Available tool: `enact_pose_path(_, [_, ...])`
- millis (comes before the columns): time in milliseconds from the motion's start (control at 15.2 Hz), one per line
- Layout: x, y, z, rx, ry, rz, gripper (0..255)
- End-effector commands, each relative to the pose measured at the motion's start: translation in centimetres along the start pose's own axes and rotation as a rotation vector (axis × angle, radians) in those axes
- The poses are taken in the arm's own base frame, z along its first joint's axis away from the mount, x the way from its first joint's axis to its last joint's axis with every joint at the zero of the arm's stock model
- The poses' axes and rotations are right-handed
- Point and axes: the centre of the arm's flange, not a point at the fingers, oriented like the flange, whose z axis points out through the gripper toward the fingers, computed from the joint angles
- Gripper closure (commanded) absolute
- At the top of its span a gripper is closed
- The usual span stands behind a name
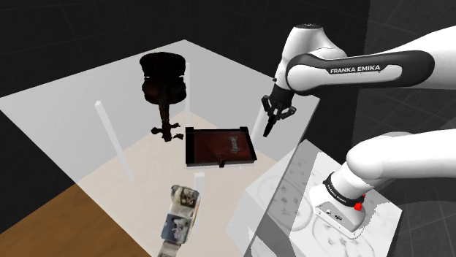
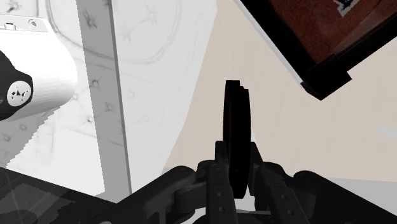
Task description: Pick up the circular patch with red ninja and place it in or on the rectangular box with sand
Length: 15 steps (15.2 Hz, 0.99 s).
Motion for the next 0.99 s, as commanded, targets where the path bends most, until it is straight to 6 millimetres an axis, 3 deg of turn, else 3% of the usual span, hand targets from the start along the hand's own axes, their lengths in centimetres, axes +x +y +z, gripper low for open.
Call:
enact_pose_path(0, [-0.1,0.0,-1.1,0.0,0.0,0.0,255])
enact_pose_path(924, [0.2,0.3,-8.5,0.0,0.0,0.0,255])
